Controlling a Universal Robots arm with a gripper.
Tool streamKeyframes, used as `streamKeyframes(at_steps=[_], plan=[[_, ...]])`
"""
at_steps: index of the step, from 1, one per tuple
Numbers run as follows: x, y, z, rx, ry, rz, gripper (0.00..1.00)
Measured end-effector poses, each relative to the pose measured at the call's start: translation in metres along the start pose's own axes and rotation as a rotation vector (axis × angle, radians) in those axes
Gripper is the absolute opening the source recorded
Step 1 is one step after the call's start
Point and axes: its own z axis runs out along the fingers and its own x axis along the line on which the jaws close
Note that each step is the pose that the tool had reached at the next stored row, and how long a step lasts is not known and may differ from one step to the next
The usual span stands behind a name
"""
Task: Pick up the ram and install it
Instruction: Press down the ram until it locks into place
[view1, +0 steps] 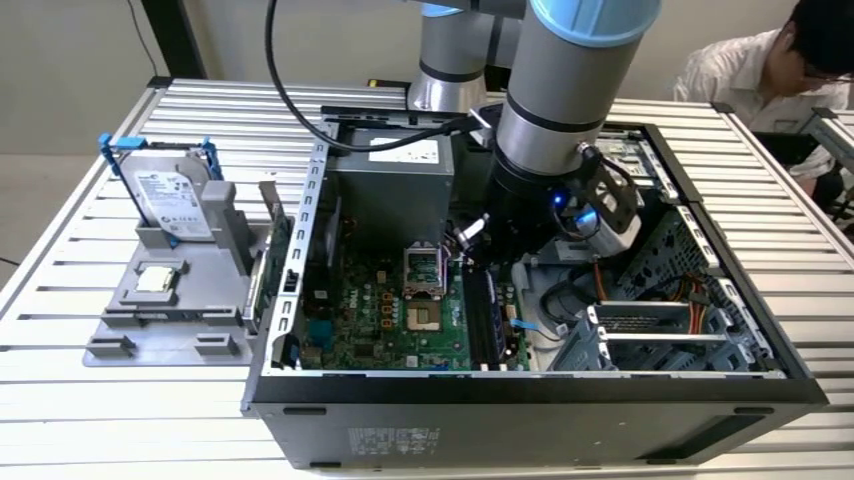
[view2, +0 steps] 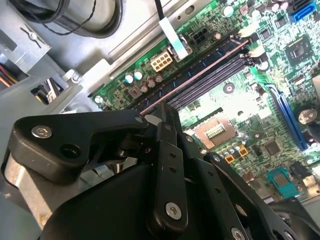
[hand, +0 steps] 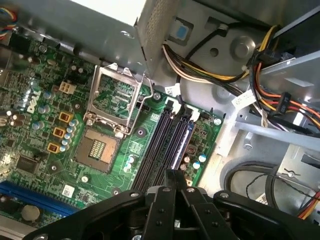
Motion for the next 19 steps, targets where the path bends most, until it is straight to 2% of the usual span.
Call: streamKeyframes(at_steps=[5,13,19], plan=[[0.0000,0.0000,-0.0002,-0.0004,0.0004,-0.040,0.00],[0.0000,0.0000,-0.0004,-0.0020,0.0014,-0.185,0.00],[0.0000,0.0000,-0.0004,-0.0030,0.0023,-0.276,0.00]])
